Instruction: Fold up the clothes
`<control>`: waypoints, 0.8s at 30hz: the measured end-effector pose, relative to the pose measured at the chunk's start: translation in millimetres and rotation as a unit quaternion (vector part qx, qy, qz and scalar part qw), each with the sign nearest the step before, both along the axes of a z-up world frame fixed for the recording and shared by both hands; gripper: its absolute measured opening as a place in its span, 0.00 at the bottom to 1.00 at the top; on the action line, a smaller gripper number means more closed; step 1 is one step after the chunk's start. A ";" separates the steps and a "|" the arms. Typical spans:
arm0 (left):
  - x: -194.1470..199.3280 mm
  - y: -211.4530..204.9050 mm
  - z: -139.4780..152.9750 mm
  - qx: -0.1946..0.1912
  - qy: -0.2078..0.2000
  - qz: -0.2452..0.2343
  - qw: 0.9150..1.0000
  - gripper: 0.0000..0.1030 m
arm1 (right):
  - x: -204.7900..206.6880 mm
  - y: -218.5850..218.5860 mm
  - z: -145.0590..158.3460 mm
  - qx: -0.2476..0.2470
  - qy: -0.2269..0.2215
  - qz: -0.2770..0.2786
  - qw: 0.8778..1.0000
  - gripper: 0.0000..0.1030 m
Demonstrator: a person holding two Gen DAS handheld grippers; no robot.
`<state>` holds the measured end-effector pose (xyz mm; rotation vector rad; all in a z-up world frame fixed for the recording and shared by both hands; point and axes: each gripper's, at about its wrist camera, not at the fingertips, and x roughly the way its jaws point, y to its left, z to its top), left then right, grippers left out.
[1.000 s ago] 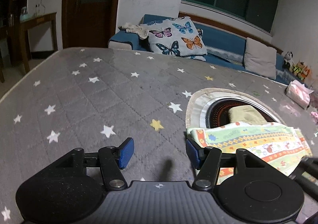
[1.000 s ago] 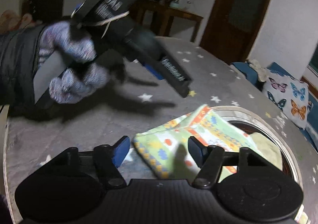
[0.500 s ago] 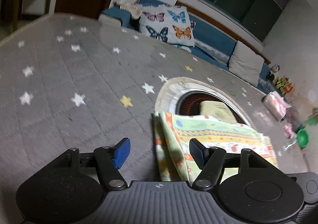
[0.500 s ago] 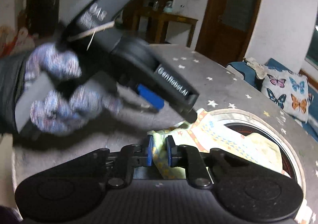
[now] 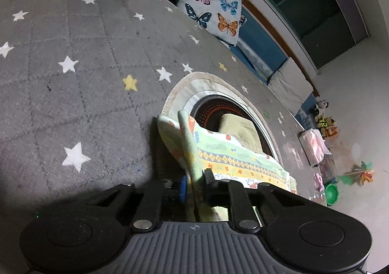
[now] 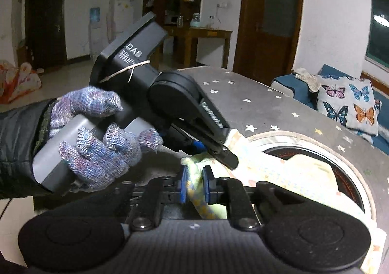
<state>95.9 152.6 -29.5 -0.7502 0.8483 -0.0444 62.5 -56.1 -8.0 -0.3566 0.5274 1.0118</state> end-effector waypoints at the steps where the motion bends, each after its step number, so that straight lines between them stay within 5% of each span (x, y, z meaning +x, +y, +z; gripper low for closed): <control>1: -0.6 0.1 0.2 0.002 -0.001 0.000 1.000 0.11 | 2.2 -5.6 0.7 0.005 0.004 -0.009 1.000 0.18; 8: -2.0 -1.6 -2.2 0.018 0.001 0.002 1.000 0.10 | 44.0 -61.3 -4.3 0.010 0.028 -0.122 0.992 0.19; 14: -1.1 -4.9 -2.8 0.031 0.002 0.003 1.000 0.10 | 96.4 -120.0 -26.8 -0.009 0.057 -0.236 0.970 0.19; 20: 0.2 -9.1 -2.4 0.047 0.003 0.000 0.999 0.10 | 110.1 -155.0 -41.5 0.001 0.072 -0.286 0.955 0.19; 24: 1.5 -11.7 -1.8 0.059 0.002 -0.001 0.998 0.10 | 111.2 -163.8 -38.8 0.012 0.051 -0.312 0.949 0.40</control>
